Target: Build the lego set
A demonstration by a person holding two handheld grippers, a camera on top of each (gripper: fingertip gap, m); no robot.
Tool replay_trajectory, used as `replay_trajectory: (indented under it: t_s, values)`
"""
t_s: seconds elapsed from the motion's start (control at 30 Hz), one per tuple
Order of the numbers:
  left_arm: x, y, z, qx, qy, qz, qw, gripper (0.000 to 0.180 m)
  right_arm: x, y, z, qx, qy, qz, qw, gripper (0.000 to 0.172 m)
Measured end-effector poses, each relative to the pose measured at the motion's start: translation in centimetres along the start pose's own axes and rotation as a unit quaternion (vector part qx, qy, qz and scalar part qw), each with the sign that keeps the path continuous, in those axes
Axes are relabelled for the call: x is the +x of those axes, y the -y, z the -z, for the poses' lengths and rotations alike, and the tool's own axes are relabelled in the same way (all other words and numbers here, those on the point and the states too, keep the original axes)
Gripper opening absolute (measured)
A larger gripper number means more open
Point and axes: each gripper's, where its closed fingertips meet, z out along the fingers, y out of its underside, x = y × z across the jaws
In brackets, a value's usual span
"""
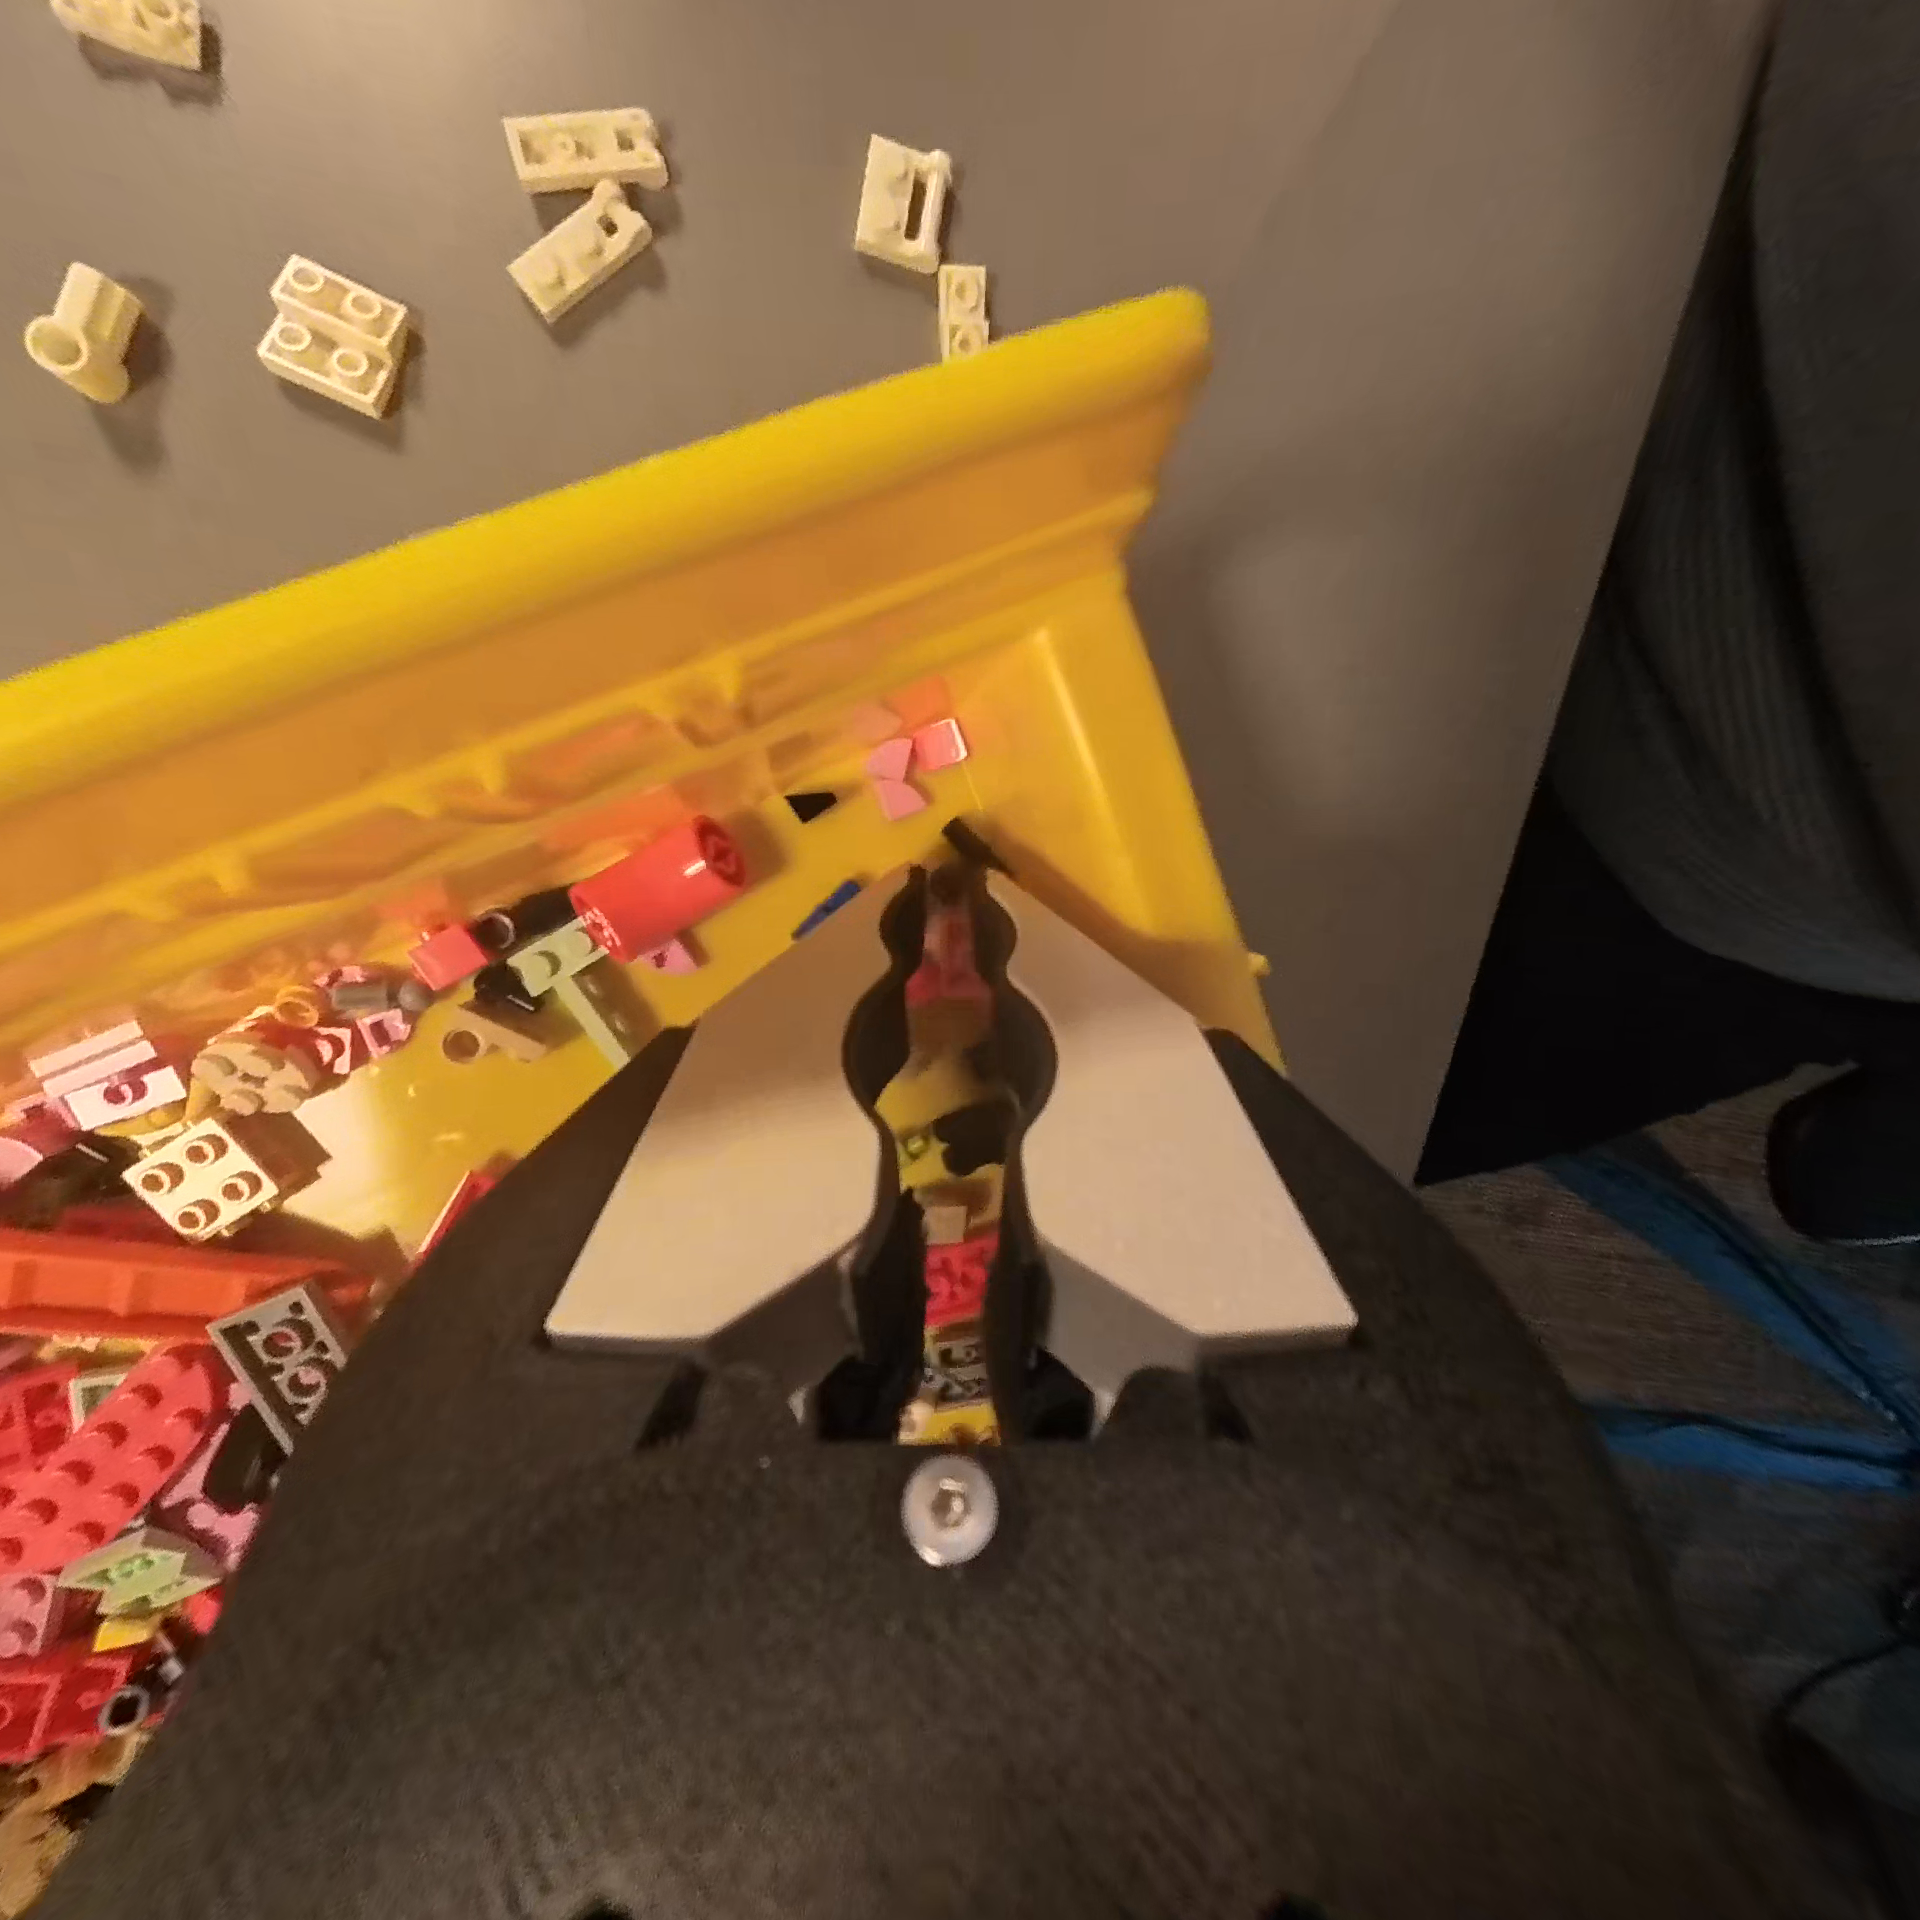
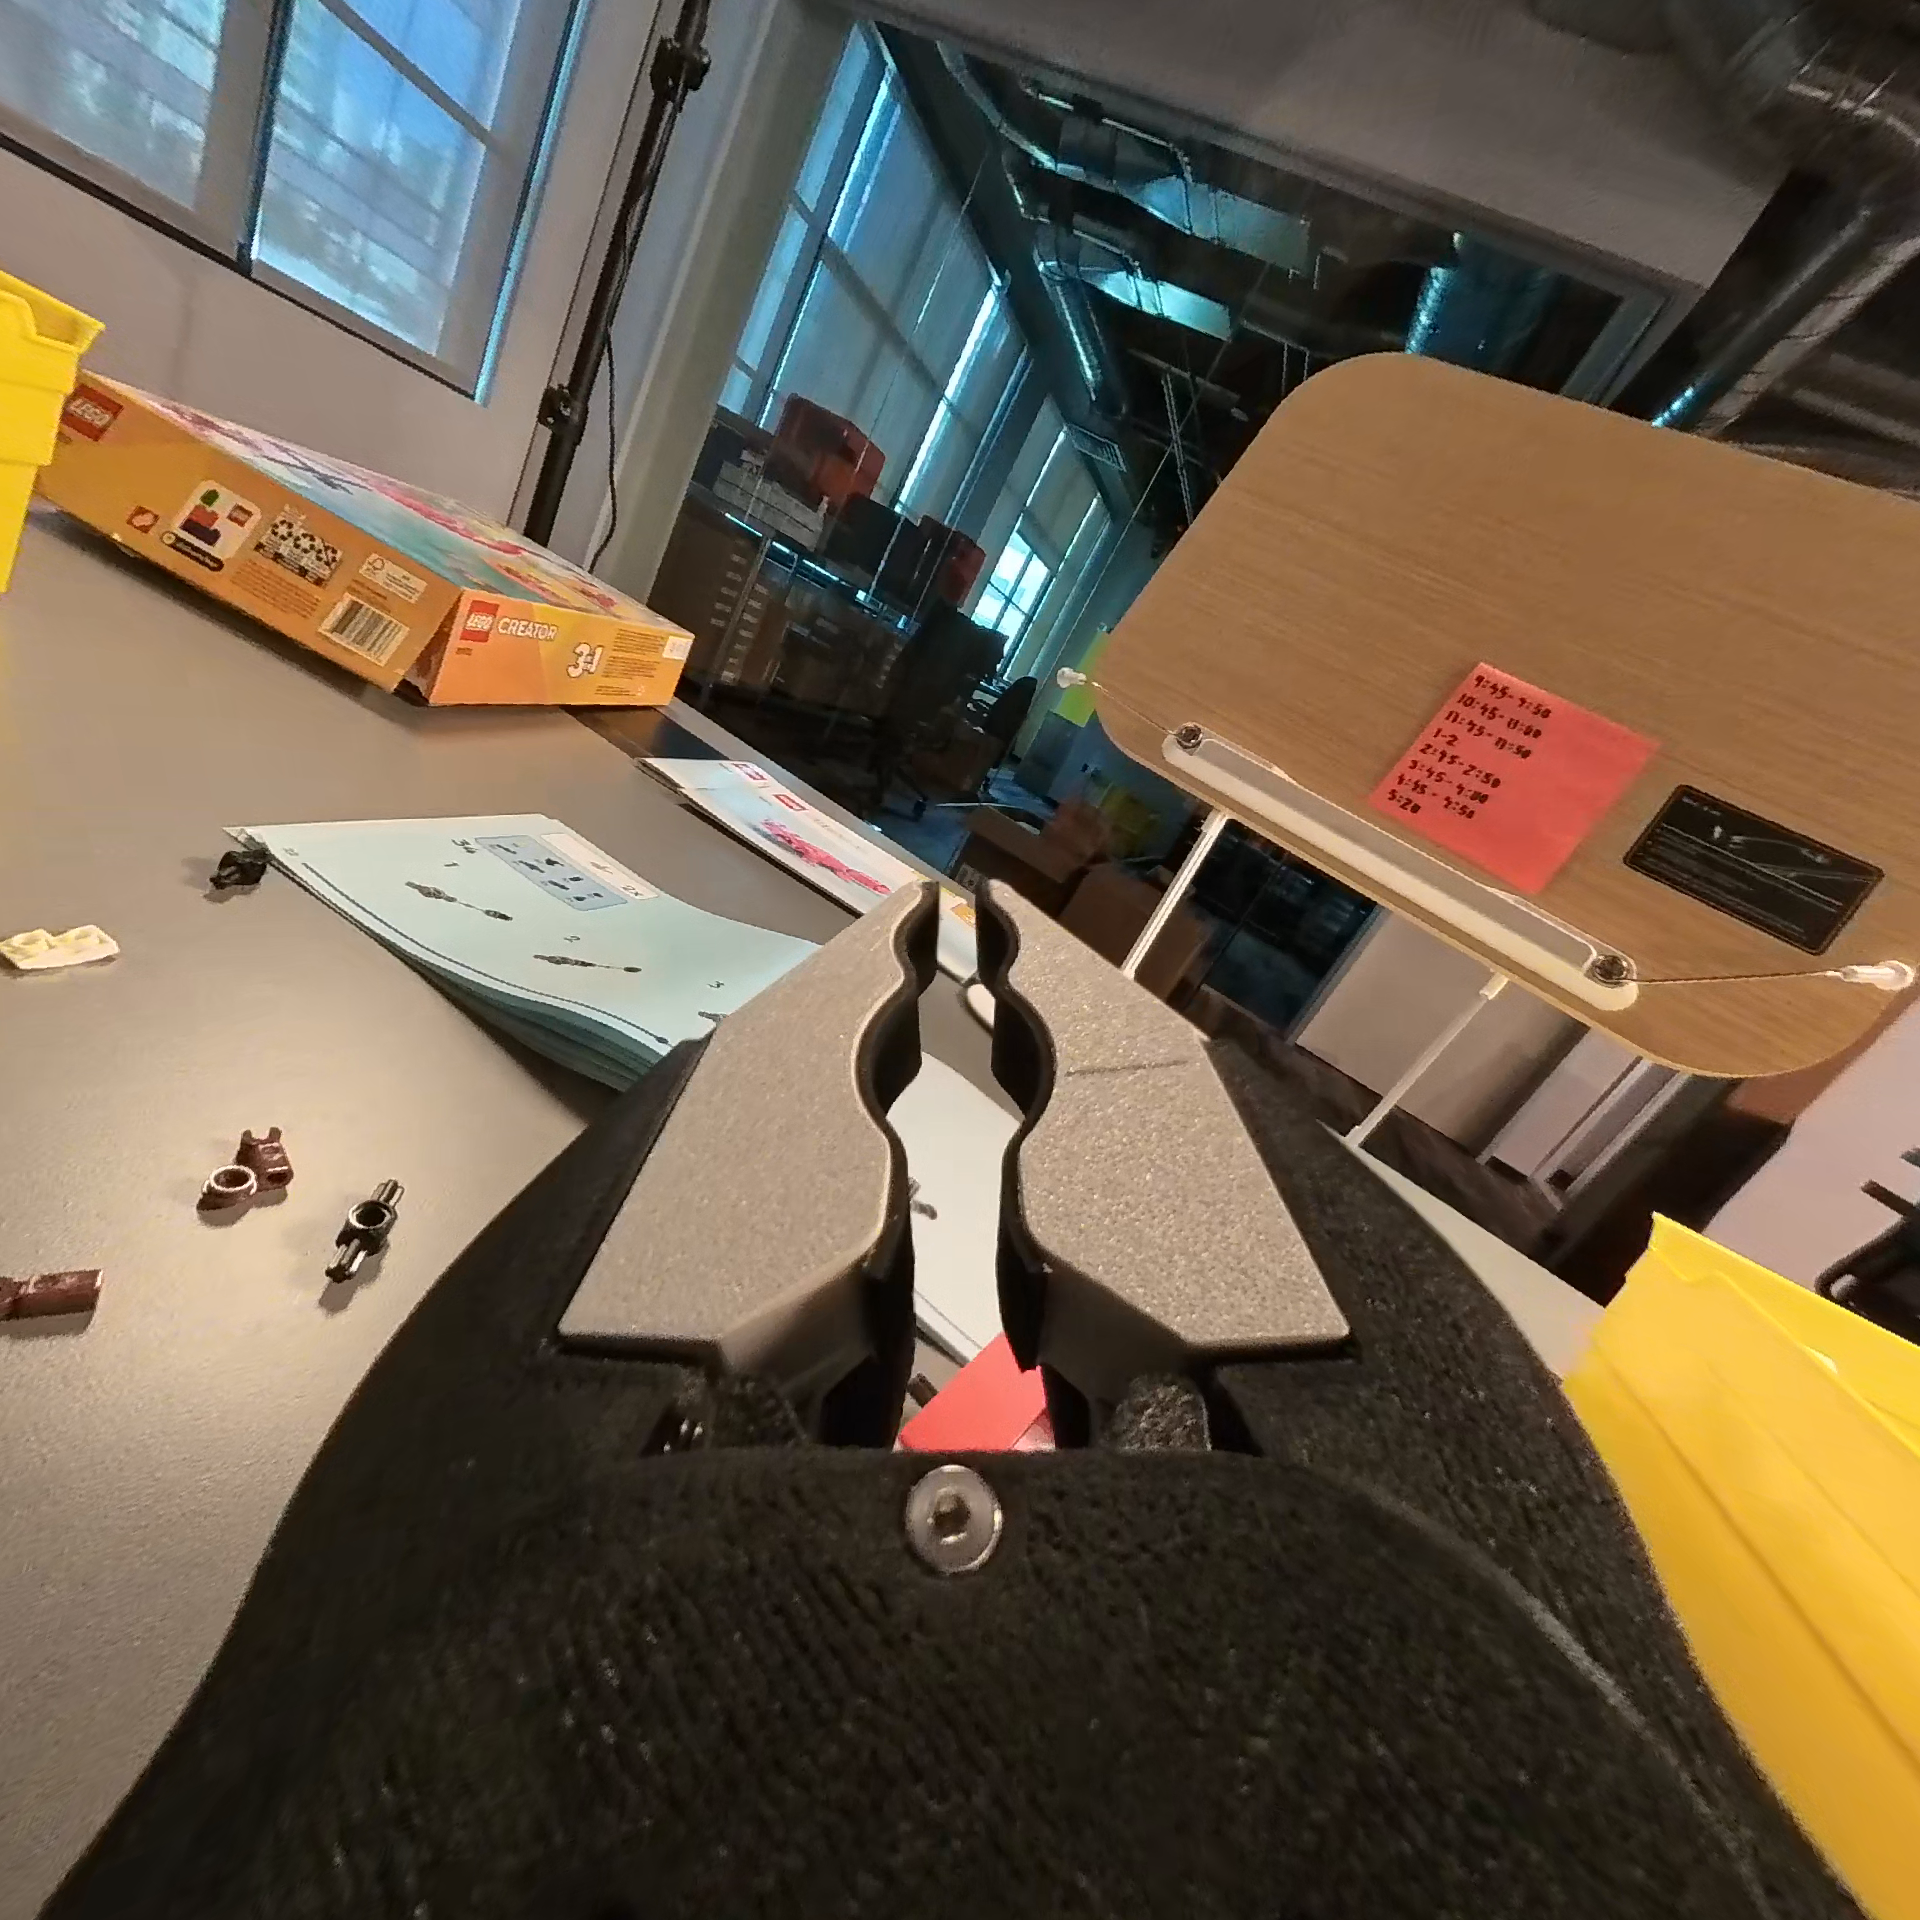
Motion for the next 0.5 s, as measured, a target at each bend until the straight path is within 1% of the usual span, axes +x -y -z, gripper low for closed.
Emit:
replay_trajectory:
  t_s: [0.1,0.23,0.37,0.43,0.5]
  values:
    - [-0.1,-0.1,-0.2,-0.006,0.007,-0.01,1.0,0.008,-0.1,-0.1,0.0,-0.002,0.003,0.0,1.0,0.005]
    - [0.0,0.2,-0.3,0.001,-0.001,0.005,1.0,0.008,-0.2,-0.1,0.0,-0.002,0.007,-0.002,1.0,0.005]
    - [-0.1,0.0,-0.3,-0.005,0.007,-0.004,1.0,0.006,-0.4,0.0,-0.1,-0.001,0.01,-0.002,1.0,0.005]
    - [-0.4,-0.4,0.0,-0.014,0.019,-0.007,1.0,0.006,-0.4,0.0,0.0,0.001,0.009,-0.001,1.0,0.005]
    - [-1.2,-0.5,0.6,-0.01,0.045,-0.009,0.999,0.005,0.0,0.5,0.2,0.011,-0.006,0.012,1.0,0.003]
